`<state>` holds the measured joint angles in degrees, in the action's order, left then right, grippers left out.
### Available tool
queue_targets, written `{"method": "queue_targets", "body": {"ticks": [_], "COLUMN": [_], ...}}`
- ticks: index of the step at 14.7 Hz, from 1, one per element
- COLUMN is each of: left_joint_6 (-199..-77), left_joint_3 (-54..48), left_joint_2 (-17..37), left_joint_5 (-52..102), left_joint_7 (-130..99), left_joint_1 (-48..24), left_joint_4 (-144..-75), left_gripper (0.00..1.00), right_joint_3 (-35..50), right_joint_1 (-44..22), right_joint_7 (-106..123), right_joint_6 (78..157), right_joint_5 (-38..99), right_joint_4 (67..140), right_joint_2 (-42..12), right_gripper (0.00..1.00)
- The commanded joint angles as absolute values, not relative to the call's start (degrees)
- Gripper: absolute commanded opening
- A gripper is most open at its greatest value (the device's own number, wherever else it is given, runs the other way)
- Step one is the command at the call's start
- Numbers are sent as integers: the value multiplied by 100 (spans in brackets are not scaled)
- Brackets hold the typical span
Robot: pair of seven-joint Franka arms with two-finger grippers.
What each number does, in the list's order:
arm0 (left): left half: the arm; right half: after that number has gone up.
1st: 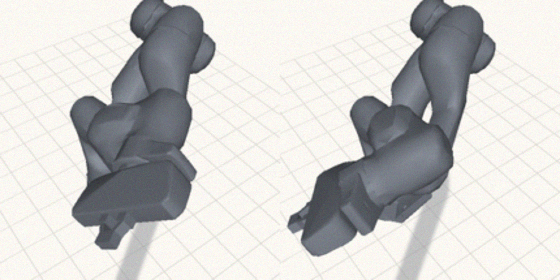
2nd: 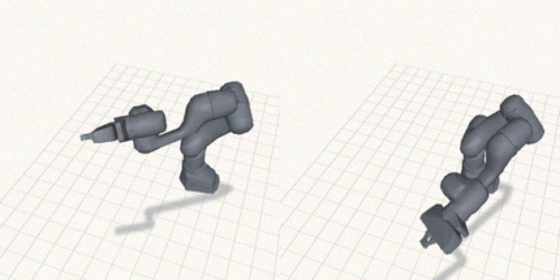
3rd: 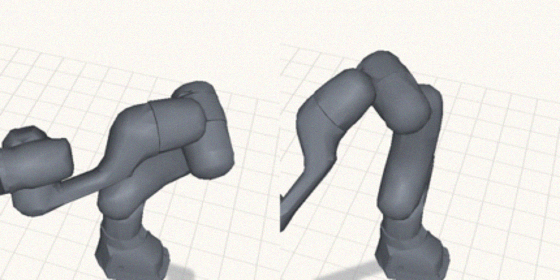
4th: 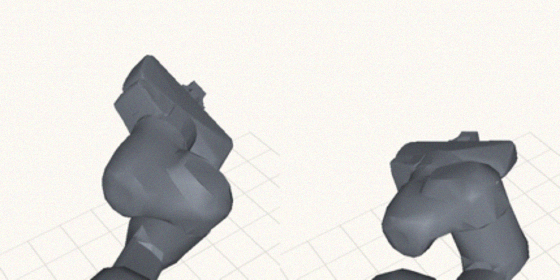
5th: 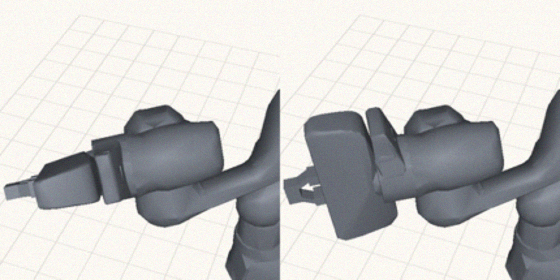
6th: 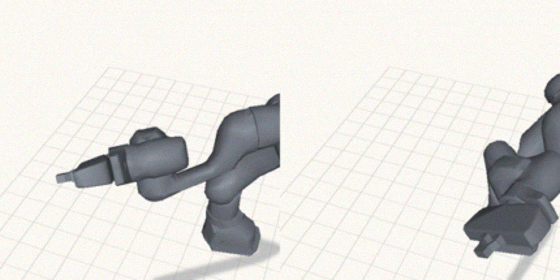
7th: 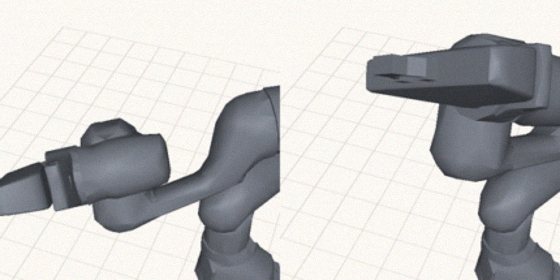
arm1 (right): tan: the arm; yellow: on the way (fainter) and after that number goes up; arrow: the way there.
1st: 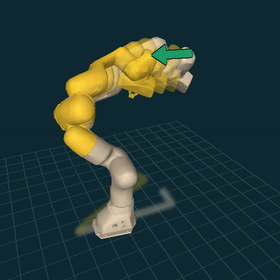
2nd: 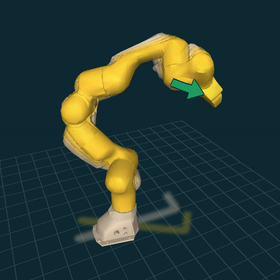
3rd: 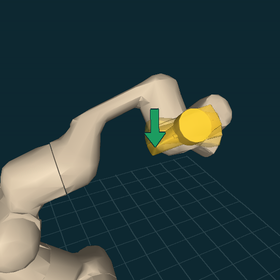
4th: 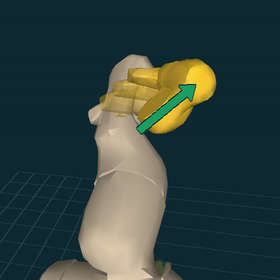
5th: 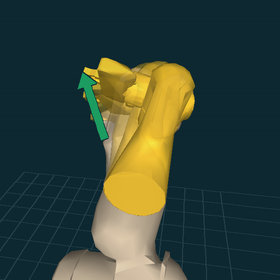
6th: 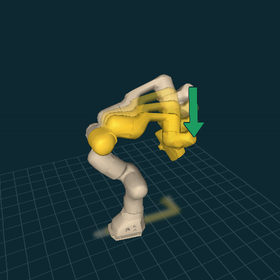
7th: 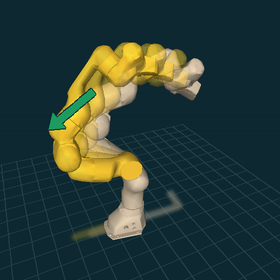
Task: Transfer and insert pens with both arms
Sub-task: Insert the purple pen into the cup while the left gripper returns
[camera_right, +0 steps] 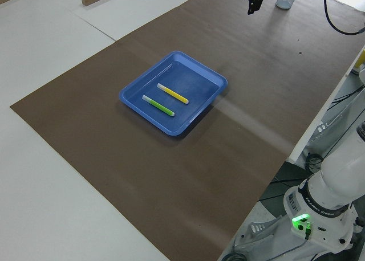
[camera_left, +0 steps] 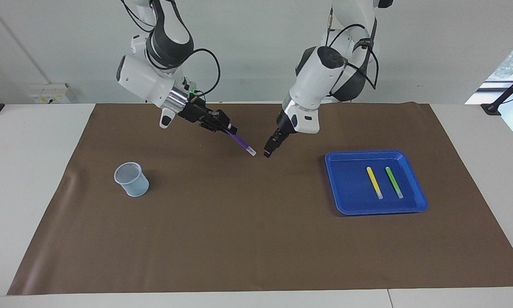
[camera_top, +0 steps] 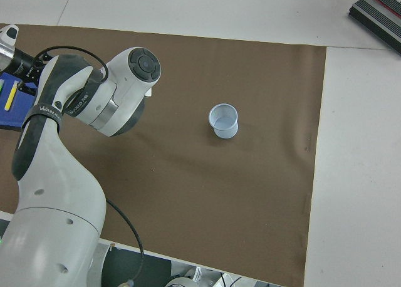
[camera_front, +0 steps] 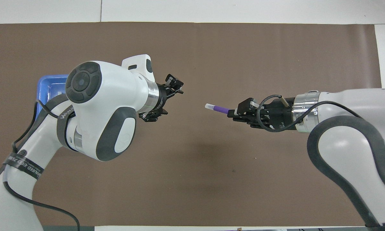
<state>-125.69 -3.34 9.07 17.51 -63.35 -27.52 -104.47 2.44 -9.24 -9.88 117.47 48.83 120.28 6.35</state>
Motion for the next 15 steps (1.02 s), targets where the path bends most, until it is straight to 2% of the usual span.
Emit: {"method": "queue_targets", "body": {"ticks": [1,4,6,10,15], "left_joint_6": [-12577,-12595,-12621,-13357,-13841], "left_joint_3": [-360,-352,-352,-352,-352], "left_joint_2": [511,536,589,711,1255], "left_joint_5": [1749,1644,1242,756,747], "left_joint_7": [-4543,-2379,-1288,190,993], "left_joint_1": [-2217,-1532,-1214,-634,-9], "left_joint_4": [-11151,-11408,-11522,-12093,-12103], "left_gripper": [100,100,100,100,100], "right_joint_3": [281,264,272,264,264], "right_joint_1": [-345,-18,0,210,632], "right_joint_7": [-888,-451,260,1484,2354], "right_joint_6": [10666,9460,9203,9667,10265], "right_joint_5": [3530,2062,877,-280,-422], "right_joint_4": [11174,10190,9819,10133,10608], "right_joint_2": [475,299,159,211,141], "right_gripper": [0,0,0,0,0]}}
